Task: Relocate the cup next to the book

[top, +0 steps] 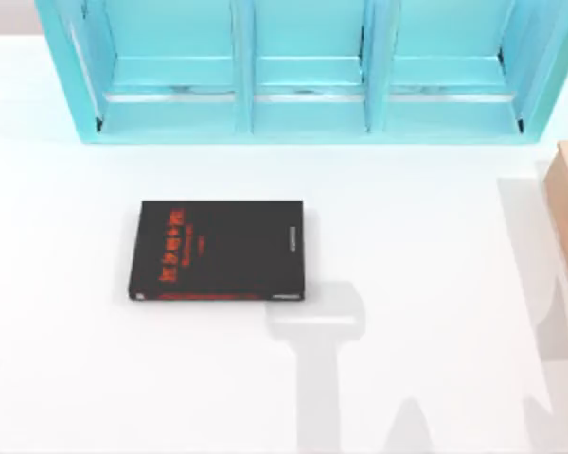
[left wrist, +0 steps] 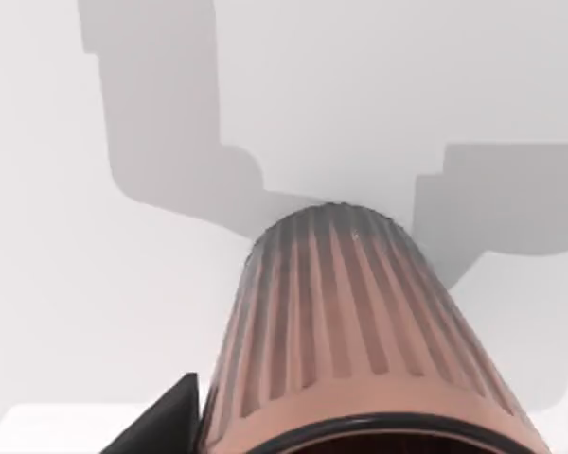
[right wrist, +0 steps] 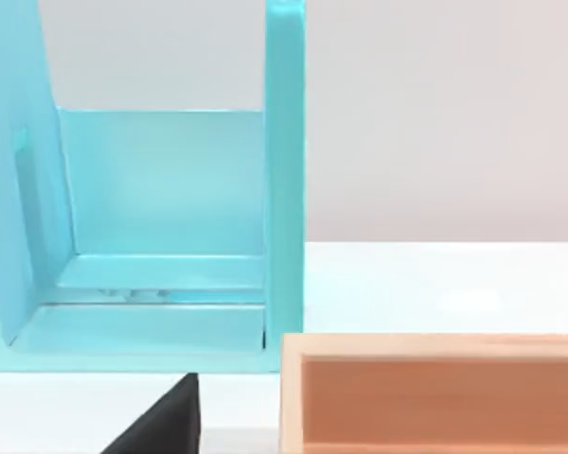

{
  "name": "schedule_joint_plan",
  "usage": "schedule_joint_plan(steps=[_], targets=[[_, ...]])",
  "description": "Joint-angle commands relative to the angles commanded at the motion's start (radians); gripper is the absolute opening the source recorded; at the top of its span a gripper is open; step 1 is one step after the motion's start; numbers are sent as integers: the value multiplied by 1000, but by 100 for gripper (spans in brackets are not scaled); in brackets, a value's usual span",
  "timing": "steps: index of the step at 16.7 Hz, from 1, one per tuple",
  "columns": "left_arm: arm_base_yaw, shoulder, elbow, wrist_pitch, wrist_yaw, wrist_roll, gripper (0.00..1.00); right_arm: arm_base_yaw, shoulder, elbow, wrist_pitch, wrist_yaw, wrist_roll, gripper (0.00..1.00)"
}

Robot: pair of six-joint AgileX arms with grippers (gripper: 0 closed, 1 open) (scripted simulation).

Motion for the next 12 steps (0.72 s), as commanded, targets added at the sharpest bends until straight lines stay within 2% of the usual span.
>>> schedule_joint_plan(steps=[12], targets=[[0,0,0,0,0,0,10,0,0,0,0,0,0,100]])
